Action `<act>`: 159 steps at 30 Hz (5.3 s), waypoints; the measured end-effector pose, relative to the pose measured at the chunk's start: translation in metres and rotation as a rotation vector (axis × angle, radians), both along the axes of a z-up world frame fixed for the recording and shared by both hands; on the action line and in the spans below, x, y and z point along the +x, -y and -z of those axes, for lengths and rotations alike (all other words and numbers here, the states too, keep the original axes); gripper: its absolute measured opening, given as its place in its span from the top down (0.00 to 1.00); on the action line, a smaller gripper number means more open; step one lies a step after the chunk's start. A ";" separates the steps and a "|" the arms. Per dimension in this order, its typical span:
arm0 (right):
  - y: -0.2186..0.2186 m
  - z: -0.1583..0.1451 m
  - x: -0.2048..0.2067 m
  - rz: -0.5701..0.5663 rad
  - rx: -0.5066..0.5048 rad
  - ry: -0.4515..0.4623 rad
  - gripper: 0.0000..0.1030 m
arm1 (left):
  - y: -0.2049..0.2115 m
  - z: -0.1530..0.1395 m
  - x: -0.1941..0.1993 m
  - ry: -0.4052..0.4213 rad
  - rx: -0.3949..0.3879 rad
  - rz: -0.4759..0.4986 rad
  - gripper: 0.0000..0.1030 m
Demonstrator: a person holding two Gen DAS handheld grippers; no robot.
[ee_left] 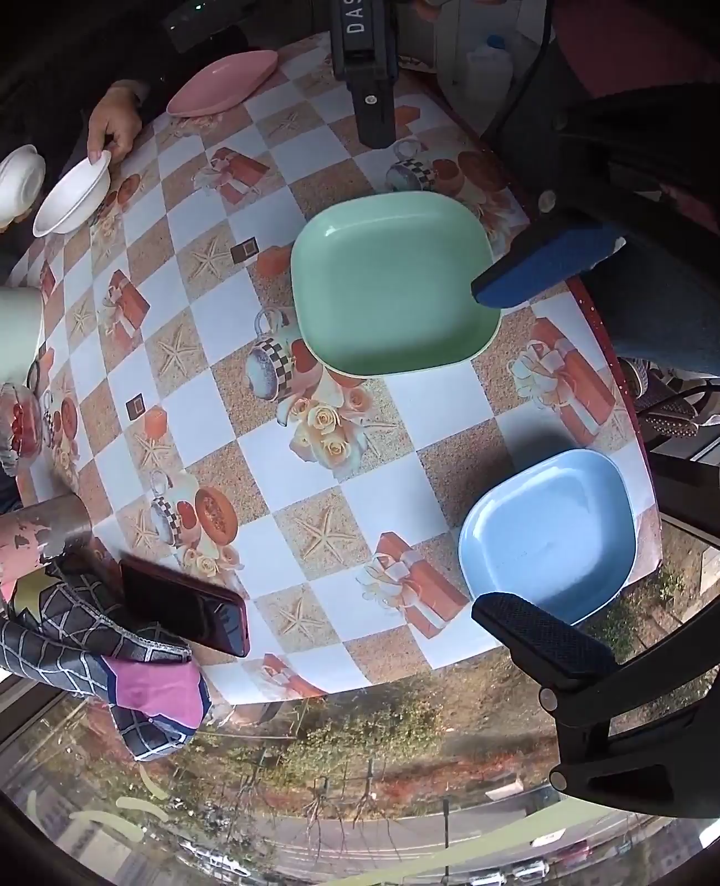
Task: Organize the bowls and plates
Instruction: 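Move both tools toward the rim of the mint green plate, then close both tools on the rim of the mint green plate, then lift the green plate with both tools and carry it over the blue plate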
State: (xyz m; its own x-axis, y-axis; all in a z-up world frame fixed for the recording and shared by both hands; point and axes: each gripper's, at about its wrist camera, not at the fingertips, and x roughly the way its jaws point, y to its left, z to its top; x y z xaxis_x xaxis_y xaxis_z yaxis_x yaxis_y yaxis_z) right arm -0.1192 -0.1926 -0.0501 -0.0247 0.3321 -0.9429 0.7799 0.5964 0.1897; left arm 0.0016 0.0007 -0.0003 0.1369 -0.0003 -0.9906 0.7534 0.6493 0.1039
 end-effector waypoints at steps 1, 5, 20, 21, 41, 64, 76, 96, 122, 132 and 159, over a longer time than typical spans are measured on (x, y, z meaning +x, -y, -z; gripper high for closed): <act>-0.001 0.001 0.002 -0.005 -0.001 -0.002 0.00 | -0.001 0.000 0.001 -0.002 -0.002 -0.006 0.00; 0.001 0.000 0.002 -0.020 -0.002 -0.003 0.00 | -0.004 0.000 0.003 -0.005 -0.010 -0.018 0.00; -0.009 0.017 0.001 -0.109 -0.011 -0.036 0.00 | -0.013 0.021 0.007 -0.012 0.005 -0.071 0.00; -0.010 0.018 0.002 -0.116 -0.018 -0.037 0.00 | -0.012 0.024 0.007 -0.010 0.004 -0.071 0.00; -0.036 0.068 0.019 -0.241 -0.164 -0.086 0.00 | 0.046 0.081 0.004 0.037 0.054 0.023 0.00; -0.027 0.110 0.040 -0.443 -0.186 -0.017 0.00 | 0.063 0.116 -0.050 -0.116 0.005 -0.156 0.00; -0.083 0.134 0.058 -0.560 -0.219 0.006 0.00 | 0.047 0.157 -0.018 -0.116 0.007 -0.286 0.00; -0.037 0.104 0.036 -0.572 -0.222 0.006 0.10 | 0.041 0.155 -0.018 -0.219 -0.011 -0.342 0.10; -0.120 0.095 0.076 -0.663 -0.088 0.076 0.84 | 0.011 0.135 -0.010 -0.150 -0.017 -0.252 0.79; -0.154 0.109 0.091 -0.714 -0.060 0.077 0.84 | -0.016 0.136 -0.002 -0.129 -0.008 -0.303 0.79; -0.149 0.068 0.101 -0.708 -0.020 0.079 0.84 | -0.044 0.098 -0.015 -0.079 -0.039 -0.298 0.79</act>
State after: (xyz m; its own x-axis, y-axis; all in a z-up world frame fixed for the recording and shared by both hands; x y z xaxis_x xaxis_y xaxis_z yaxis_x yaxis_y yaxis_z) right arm -0.0183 -0.0431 -0.1177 -0.1591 0.2448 -0.9564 0.1884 0.9585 0.2139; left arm -0.0135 0.0443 -0.0987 0.0596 -0.0095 -0.9982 0.5339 0.8452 0.0238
